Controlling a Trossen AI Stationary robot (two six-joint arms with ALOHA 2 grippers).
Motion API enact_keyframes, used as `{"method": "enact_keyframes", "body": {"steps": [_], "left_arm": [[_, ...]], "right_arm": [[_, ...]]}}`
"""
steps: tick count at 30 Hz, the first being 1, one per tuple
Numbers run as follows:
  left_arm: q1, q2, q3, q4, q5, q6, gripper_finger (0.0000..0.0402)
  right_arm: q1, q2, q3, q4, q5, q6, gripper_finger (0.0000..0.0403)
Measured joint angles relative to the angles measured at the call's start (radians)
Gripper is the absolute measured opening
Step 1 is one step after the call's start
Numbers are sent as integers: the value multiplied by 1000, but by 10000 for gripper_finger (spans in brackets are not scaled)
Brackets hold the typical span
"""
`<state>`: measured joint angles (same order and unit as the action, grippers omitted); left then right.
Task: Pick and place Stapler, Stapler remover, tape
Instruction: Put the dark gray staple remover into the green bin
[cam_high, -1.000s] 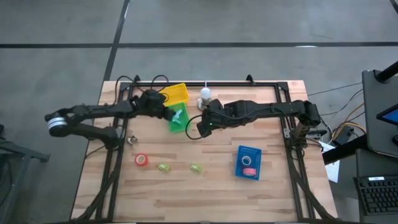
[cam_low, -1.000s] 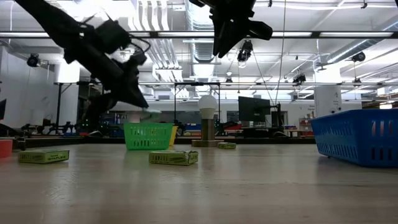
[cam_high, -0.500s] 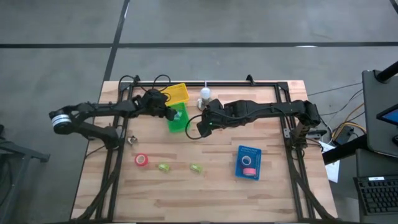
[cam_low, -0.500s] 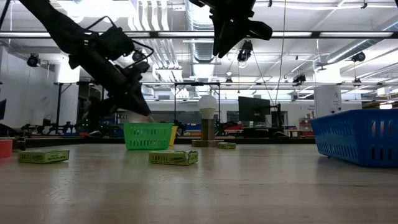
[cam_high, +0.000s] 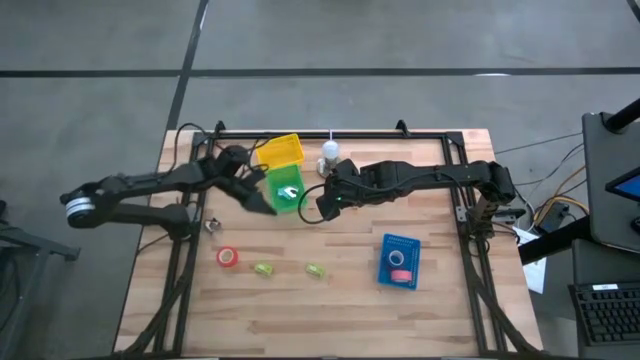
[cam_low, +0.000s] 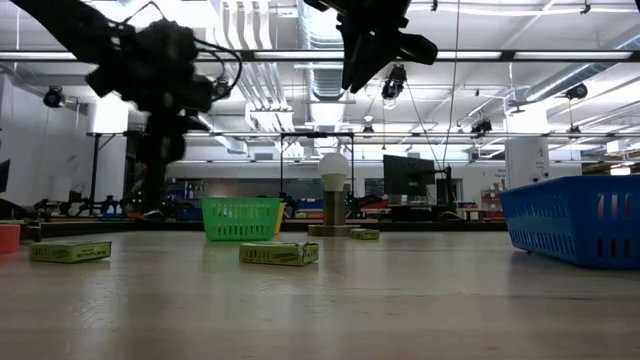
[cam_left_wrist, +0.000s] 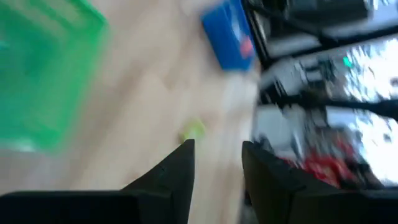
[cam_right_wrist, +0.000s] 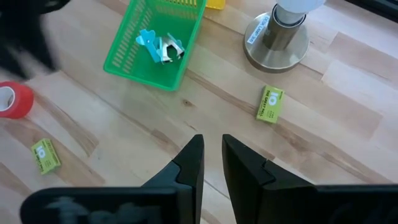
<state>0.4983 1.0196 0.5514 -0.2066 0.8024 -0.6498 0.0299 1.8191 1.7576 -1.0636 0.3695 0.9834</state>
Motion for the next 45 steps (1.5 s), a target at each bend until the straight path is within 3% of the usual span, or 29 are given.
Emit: {"method": "enact_keyframes", "body": {"steps": [5, 12, 15, 22, 28, 34, 38, 43, 45], "left_arm": [[-50, -128, 0, -252, -12, 56, 129], [-55, -251, 0, -628, -323, 190, 128], [-55, -260, 0, -709, -378, 278, 128], [-55, -227, 0, -788, -593, 203, 125], [-55, -151, 0, -801, -599, 71, 110], [-56, -110, 3, -823, -621, 58, 92], [-57, -110, 50, -824, -619, 163, 83], [-58, -82, 153, -880, -584, 426, 76], [-58, -44, 195, -905, -612, 438, 75]], "right_arm": [[-1, 0, 0, 0, 2, 0, 52], [-2, 0, 0, 6, 5, 0, 52], [-2, 0, 0, 14, 8, 0, 52], [-2, 0, 0, 52, 24, 3, 52], [-2, 0, 0, 58, 24, 2, 52], [-2, 0, 0, 63, 23, -1, 52], [-5, 0, 0, 109, -32, -106, 52], [-10, 0, 0, 117, -61, -252, 52], [-16, 0, 0, 119, -61, -289, 52]]}}
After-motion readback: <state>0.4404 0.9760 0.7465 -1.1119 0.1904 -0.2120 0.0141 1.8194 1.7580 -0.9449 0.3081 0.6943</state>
